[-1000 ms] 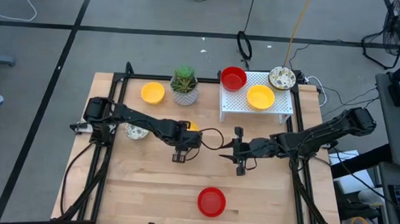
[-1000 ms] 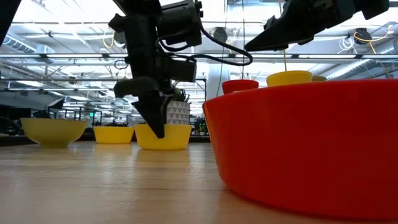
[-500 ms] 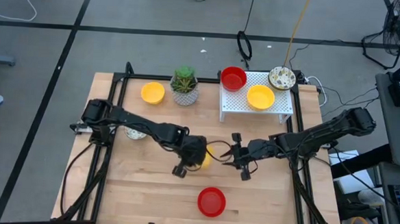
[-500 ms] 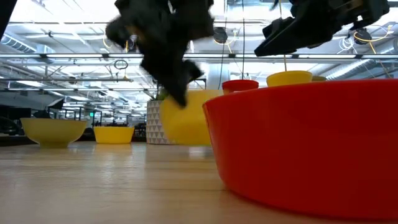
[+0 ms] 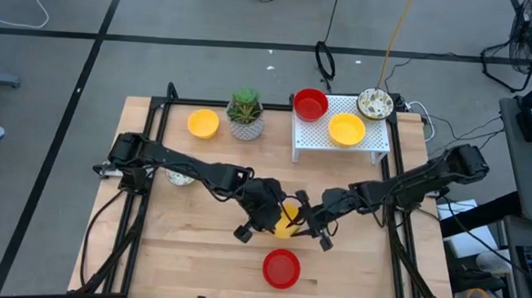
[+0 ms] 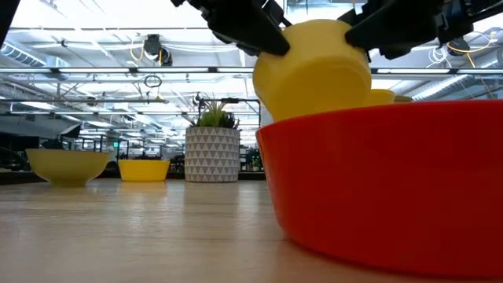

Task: Pick & Place Mini bowls
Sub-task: Stack the yellow bowl on top of the other yellow bowls on the shelf

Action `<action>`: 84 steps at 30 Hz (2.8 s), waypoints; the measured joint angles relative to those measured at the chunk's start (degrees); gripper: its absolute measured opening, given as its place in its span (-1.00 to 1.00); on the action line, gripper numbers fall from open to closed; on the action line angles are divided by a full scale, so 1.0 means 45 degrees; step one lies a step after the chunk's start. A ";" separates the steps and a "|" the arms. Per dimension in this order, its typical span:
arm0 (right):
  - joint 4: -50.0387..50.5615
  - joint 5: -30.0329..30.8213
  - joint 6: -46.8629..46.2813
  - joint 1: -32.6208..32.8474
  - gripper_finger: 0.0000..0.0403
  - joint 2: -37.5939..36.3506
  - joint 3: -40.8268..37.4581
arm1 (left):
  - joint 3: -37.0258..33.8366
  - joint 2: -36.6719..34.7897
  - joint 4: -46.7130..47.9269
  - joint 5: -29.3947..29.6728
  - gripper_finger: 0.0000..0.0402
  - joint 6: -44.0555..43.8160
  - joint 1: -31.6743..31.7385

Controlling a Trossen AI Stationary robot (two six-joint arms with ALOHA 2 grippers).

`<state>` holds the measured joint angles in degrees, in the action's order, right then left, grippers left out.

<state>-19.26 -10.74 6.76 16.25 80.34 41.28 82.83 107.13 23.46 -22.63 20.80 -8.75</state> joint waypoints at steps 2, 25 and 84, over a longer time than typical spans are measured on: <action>-0.0133 0.0024 -0.0044 -0.0005 -0.43 0.0147 0.0000 | 0.0000 0.0000 0.0068 0.0028 -0.92 0.0033 0.0010; 0.0605 -0.0313 -0.0549 -0.0010 -0.99 0.0149 -0.0005 | 0.0039 -0.0010 0.0048 0.1150 -0.29 -0.0921 -0.0168; 0.9387 0.9657 -0.2589 -0.7852 -1.00 -0.5515 0.1598 | 0.0019 -0.0015 0.1141 1.0609 0.04 -0.4445 0.0869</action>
<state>22.98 32.72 -4.89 -19.08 55.52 48.47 82.91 107.07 28.60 25.11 0.79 -4.84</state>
